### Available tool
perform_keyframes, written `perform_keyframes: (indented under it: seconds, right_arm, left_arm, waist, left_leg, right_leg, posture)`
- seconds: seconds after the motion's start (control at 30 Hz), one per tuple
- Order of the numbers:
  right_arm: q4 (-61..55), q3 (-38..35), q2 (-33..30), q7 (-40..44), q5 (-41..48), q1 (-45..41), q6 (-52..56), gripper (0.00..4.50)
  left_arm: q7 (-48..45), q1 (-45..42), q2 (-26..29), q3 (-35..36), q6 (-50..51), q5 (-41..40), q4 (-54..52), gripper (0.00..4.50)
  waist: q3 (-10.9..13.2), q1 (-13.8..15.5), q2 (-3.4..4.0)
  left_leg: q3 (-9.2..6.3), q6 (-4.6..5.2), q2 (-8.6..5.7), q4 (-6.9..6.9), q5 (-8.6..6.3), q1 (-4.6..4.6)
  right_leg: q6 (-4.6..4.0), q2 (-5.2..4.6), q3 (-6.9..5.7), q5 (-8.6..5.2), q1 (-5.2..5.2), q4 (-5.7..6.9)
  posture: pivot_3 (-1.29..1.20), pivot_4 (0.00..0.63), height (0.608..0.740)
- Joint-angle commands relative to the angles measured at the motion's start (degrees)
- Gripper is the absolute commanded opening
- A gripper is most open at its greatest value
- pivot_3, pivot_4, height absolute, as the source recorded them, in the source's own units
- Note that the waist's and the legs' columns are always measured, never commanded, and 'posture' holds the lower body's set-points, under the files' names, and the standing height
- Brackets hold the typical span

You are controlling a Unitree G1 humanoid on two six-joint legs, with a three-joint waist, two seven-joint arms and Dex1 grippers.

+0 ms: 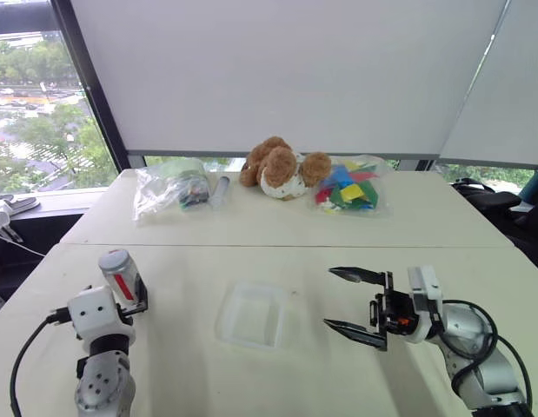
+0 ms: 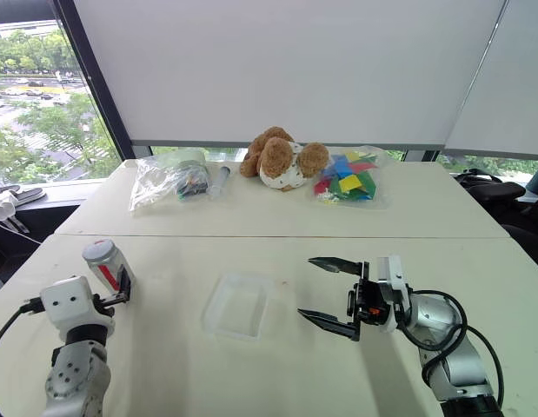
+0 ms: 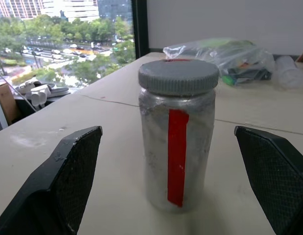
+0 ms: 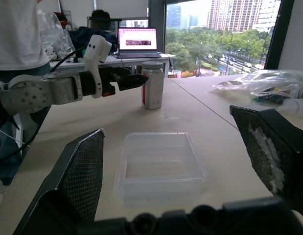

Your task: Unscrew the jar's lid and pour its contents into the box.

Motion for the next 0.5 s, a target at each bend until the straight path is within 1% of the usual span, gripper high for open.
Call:
perform_keyframes:
  seconds: [0.03,0.27,0.5]
  right_arm:
    - [-2.16,-0.63,0.4,-0.65,0.11,0.27,-1.24,4.5]
    - [-2.85,-0.61,0.84,-2.08,-0.27,0.53,-1.21,4.5]
    - [-4.22,-0.35,0.91,-4.13,-0.79,0.64,-0.8,4.5]
  left_arm:
    - [0.91,-3.42,1.97,-0.01,-0.86,1.35,2.75,4.47]
    - [0.94,-9.07,5.31,0.68,-0.97,1.28,9.96,4.47]
    - [-0.14,-10.67,7.6,0.51,-1.35,0.74,14.9,4.47]
  waist:
    - [0.0,-0.04,-0.01]
    - [0.0,-0.03,-0.01]
    - [0.0,-0.02,0.0]
  left_leg:
    - [-0.02,0.0,0.0,0.01,0.0,-0.01]
    - [-0.03,-0.02,0.0,0.01,0.01,0.0]
    - [-0.05,-0.03,0.0,0.0,0.02,0.0]
  right_leg:
    - [0.0,0.02,-0.01,0.01,0.0,0.01]
    - [0.03,0.02,0.0,0.03,0.0,0.02]
    - [0.05,0.01,0.0,0.04,-0.01,0.02]
  posture:
    - [0.0,0.15,0.74]
    - [0.0,0.15,0.74]
    - [0.0,0.15,0.74]
